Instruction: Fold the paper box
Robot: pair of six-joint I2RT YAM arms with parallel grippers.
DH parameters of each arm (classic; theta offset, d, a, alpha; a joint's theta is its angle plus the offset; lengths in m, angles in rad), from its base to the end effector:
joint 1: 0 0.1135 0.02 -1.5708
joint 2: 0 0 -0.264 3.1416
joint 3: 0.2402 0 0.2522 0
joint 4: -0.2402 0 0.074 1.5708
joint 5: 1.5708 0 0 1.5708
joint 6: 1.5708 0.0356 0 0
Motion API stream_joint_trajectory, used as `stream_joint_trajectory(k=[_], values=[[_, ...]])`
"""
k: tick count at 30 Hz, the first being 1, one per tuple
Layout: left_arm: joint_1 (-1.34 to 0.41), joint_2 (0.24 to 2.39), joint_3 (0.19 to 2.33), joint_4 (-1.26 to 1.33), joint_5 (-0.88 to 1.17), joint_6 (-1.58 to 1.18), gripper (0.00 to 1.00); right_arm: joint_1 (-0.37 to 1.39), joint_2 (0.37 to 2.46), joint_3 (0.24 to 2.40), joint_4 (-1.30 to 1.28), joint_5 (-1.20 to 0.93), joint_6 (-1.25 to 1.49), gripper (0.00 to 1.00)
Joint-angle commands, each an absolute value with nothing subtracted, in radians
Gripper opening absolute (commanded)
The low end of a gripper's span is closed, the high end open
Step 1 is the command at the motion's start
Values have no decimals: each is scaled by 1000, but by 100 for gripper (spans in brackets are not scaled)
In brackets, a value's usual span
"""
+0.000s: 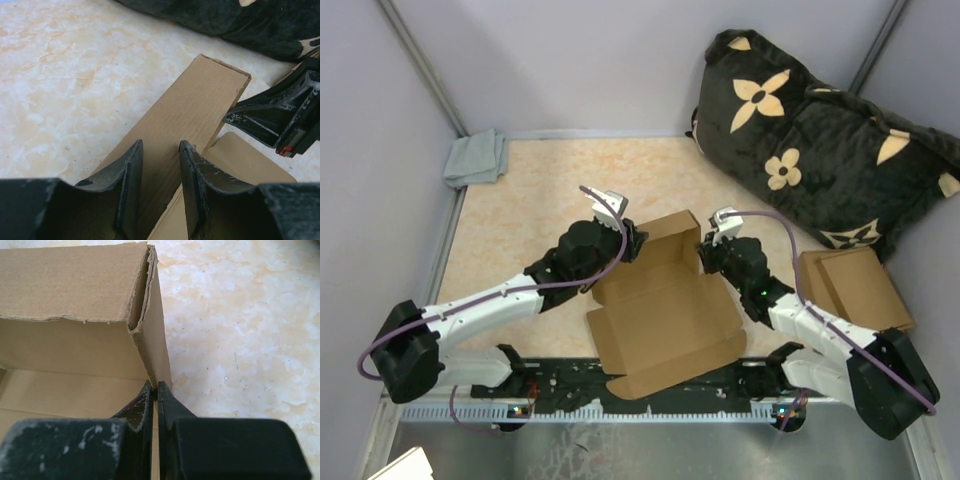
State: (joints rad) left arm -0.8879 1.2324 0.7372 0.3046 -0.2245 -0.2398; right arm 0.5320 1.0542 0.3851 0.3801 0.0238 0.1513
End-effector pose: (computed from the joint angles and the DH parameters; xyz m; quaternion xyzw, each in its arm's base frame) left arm 0.1848 -0.2146 0.2783 0.1764 0.7491 -0.2651 0.5808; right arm 0.1935 0.1129 0.2069 -0.1447 0.7884 0.1913 0.5665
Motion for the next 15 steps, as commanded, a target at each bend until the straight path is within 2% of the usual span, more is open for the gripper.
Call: stream_joint_trajectory(k=[1, 7, 15], values=[[-892, 1263, 814, 218, -250, -254, 41, 620, 997, 420, 322, 219, 147, 0], [-892, 1267, 841, 183, -317, -262, 41, 722, 942, 394, 190, 517, 264, 0], [-891, 1324, 859, 157, -300, -257, 39, 733, 891, 320, 314, 388, 217, 0]])
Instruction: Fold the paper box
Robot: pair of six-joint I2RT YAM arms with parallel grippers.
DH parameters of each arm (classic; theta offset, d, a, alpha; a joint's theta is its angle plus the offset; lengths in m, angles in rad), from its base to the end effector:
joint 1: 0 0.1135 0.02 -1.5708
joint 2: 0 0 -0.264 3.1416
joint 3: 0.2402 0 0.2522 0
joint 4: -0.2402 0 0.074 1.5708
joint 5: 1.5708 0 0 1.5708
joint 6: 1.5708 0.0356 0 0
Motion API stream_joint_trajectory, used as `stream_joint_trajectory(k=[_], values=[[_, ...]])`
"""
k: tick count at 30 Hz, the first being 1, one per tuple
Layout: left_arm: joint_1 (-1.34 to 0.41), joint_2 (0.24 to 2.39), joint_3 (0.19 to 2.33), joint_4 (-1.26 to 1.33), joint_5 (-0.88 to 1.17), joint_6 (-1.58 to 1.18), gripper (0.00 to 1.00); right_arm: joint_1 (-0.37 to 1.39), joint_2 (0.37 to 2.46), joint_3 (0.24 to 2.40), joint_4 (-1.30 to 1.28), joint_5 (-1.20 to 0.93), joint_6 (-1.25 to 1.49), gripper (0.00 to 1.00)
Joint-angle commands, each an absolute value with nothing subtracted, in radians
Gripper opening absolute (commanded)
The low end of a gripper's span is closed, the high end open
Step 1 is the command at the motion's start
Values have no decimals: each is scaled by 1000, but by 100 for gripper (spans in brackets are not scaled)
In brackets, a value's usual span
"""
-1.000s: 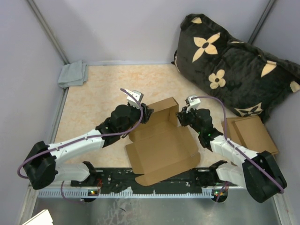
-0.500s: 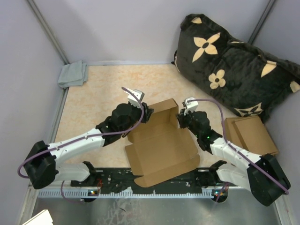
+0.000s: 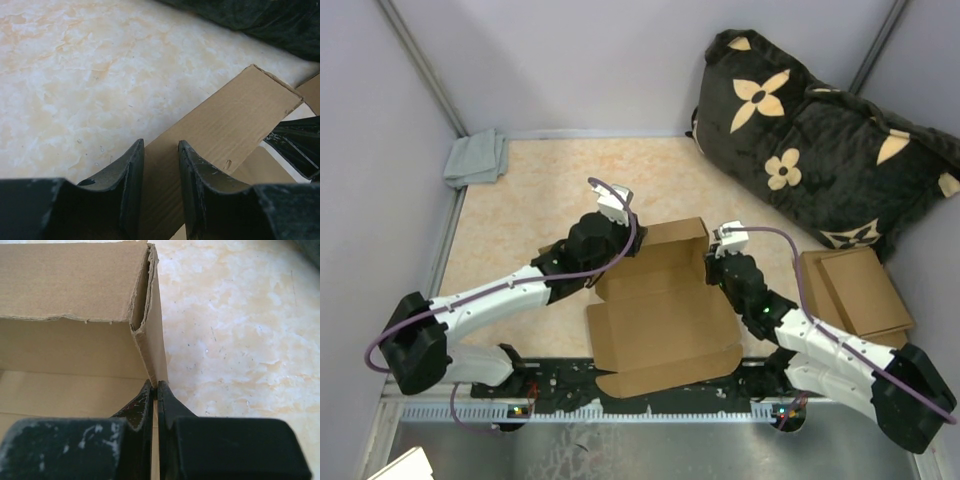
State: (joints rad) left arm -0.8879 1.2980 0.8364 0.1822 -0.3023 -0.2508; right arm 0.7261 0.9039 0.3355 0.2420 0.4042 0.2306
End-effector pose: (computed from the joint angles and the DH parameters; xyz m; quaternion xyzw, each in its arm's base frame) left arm 0.1967 -0.2250 0.2826 0.1612 0.7782 -0.2194 0.5659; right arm 0.1563 0.1200 0.2054 -0.0818 0.8004 0.1180 0.5820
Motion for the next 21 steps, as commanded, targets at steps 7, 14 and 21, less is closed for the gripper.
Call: stream_joint_trajectory(k=[7, 14, 21], values=[[-892, 1331, 853, 162, -264, -256, 37, 733, 974, 372, 314, 334, 167, 15], [-892, 1321, 846, 170, -247, -252, 37, 734, 1089, 419, 353, 339, 150, 25], [-891, 1320, 843, 175, -237, -245, 37, 733, 1197, 439, 461, 377, 144, 11]])
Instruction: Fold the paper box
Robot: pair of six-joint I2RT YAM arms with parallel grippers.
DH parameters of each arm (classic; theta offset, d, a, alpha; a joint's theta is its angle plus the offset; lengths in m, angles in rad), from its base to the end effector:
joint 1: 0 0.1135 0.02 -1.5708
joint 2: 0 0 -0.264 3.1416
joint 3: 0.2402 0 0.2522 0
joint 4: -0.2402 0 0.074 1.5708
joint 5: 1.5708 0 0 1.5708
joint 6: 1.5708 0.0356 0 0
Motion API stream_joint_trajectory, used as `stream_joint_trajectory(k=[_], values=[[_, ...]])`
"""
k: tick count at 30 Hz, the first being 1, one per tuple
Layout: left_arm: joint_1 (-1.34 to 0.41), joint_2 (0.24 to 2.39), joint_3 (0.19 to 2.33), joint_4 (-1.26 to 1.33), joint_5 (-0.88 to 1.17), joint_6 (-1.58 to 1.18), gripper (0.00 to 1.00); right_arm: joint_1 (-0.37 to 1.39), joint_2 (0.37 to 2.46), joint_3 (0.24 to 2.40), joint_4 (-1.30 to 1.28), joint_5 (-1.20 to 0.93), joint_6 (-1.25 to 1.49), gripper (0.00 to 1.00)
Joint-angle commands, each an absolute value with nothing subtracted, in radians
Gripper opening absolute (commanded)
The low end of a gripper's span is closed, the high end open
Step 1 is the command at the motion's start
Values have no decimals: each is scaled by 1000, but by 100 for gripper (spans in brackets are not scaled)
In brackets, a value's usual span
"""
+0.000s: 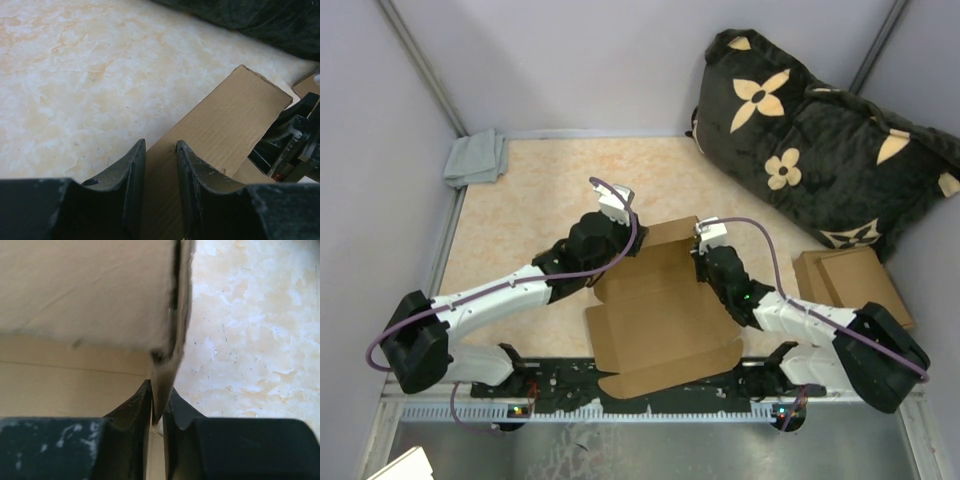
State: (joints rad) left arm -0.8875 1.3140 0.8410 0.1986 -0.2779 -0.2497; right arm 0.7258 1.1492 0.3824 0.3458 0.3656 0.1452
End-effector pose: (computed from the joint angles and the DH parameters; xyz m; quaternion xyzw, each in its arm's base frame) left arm 0.1986 -0.2284 0.2813 0.1681 0.7759 -0.2289 0.5633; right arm 0.1789 0.1417 0.1838 -0.1415 0.8190 0.0872 0.5491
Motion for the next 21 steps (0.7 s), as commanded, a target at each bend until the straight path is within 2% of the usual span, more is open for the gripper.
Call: stream_joint_trajectory(k=[1, 12, 21], values=[[-892, 1319, 842, 174, -238, -245, 37, 733, 1209, 443, 465, 397, 155, 2], [-891, 1293, 854, 125, -293, -235, 37, 733, 1218, 501, 224, 641, 386, 0], [-891, 1271, 861, 89, -324, -231, 40, 733, 1202, 478, 228, 605, 390, 0]])
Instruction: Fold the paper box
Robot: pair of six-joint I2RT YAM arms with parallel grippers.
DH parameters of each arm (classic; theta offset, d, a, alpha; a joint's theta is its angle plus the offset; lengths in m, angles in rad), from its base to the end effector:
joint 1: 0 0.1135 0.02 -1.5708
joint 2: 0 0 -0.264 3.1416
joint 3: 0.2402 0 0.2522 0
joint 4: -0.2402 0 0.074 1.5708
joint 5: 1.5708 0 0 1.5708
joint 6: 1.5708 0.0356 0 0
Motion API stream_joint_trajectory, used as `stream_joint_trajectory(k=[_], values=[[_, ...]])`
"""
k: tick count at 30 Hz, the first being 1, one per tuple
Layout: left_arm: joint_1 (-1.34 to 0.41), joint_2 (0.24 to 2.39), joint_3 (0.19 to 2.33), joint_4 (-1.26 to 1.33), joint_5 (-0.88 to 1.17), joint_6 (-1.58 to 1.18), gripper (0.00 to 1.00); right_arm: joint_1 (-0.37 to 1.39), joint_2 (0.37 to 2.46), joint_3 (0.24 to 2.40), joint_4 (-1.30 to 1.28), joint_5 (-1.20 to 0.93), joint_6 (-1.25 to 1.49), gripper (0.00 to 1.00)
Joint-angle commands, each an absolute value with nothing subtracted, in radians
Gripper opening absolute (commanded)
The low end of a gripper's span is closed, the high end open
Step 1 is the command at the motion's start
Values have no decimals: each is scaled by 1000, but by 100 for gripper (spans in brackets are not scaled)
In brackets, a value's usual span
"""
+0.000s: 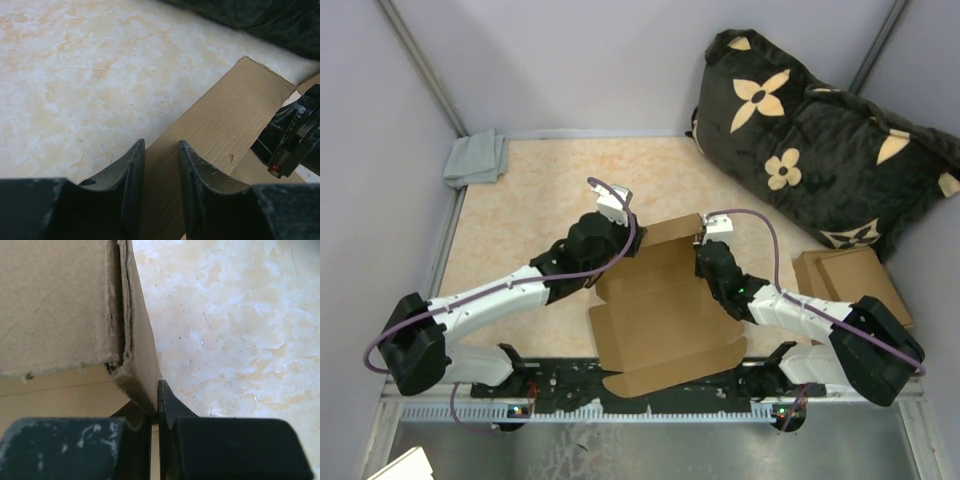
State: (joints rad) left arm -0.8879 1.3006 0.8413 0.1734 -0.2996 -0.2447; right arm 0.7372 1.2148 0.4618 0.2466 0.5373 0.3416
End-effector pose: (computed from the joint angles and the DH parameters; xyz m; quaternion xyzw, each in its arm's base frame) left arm 0.1970 -0.2256 0.2826 0.1654 0.7793 -0.2170 0.5641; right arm 0.1893 0.1473 0.1865 -0.0312 0.8411 0.0550 0.5372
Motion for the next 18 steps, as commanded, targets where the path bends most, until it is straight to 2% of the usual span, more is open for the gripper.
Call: stream_joint_trajectory(k=[1, 7, 12, 13, 15, 18], values=[[-892, 1258, 857, 91, -334, -228, 42, 733, 1201, 477, 227, 603, 393, 0], [-890, 1128, 836, 122, -467, -190, 53, 732, 1168, 470, 170, 644, 408, 0], [-863, 1051, 844, 139, -676, -127, 86, 722, 1111, 435, 145, 666, 406, 0], [-838, 1045, 844, 140, -710, -116, 88, 714, 1100, 427, 139, 665, 406, 0], [-726, 1035, 847, 118, -663, -148, 89, 694, 1081, 417, 125, 656, 409, 0], [-461, 1037, 810, 106, -423, -302, 84, 654, 1051, 399, 114, 627, 410, 0]])
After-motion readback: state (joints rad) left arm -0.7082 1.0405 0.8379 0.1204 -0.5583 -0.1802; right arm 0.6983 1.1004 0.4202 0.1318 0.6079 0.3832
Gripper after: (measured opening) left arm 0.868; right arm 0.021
